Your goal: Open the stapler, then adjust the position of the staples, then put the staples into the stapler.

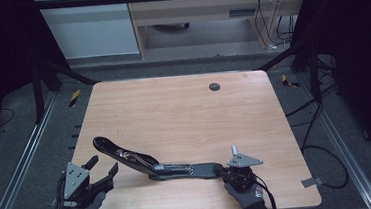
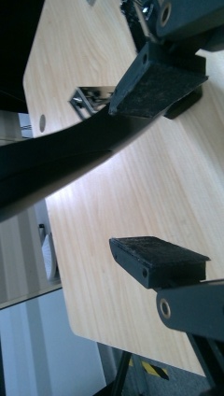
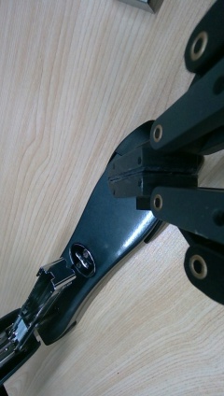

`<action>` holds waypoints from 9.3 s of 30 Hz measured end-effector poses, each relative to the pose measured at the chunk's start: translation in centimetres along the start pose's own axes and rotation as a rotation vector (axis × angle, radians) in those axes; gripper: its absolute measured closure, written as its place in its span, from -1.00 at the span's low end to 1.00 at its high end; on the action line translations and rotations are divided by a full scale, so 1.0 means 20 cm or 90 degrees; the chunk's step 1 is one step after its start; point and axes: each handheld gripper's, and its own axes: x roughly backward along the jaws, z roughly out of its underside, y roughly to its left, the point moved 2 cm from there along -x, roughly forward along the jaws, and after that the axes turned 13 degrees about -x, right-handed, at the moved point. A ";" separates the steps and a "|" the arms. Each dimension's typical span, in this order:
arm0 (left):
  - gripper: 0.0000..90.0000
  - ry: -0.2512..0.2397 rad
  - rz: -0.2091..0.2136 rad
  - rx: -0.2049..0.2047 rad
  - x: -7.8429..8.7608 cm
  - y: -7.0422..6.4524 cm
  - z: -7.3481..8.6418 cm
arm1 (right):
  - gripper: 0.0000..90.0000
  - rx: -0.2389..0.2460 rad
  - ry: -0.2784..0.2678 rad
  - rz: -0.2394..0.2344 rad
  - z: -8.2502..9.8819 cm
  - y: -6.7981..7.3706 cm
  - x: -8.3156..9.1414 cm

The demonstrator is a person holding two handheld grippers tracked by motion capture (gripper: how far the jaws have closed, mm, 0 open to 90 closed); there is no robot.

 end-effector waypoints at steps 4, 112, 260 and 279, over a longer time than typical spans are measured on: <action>-0.35 0.019 0.000 0.004 -0.01 0.00 0.05 | 1.00 -0.003 0.002 0.000 0.00 0.00 0.00; -0.03 0.121 -0.031 0.010 -0.17 0.01 0.29 | 1.00 -0.045 0.030 0.162 -0.14 -0.34 0.02; -0.02 0.151 -0.020 0.016 -0.20 0.02 0.34 | 0.74 0.222 0.136 -0.097 -0.68 0.09 0.02; -0.02 0.154 -0.021 0.015 -0.20 0.02 0.34 | 0.74 0.257 0.156 -0.142 -0.73 0.16 -0.06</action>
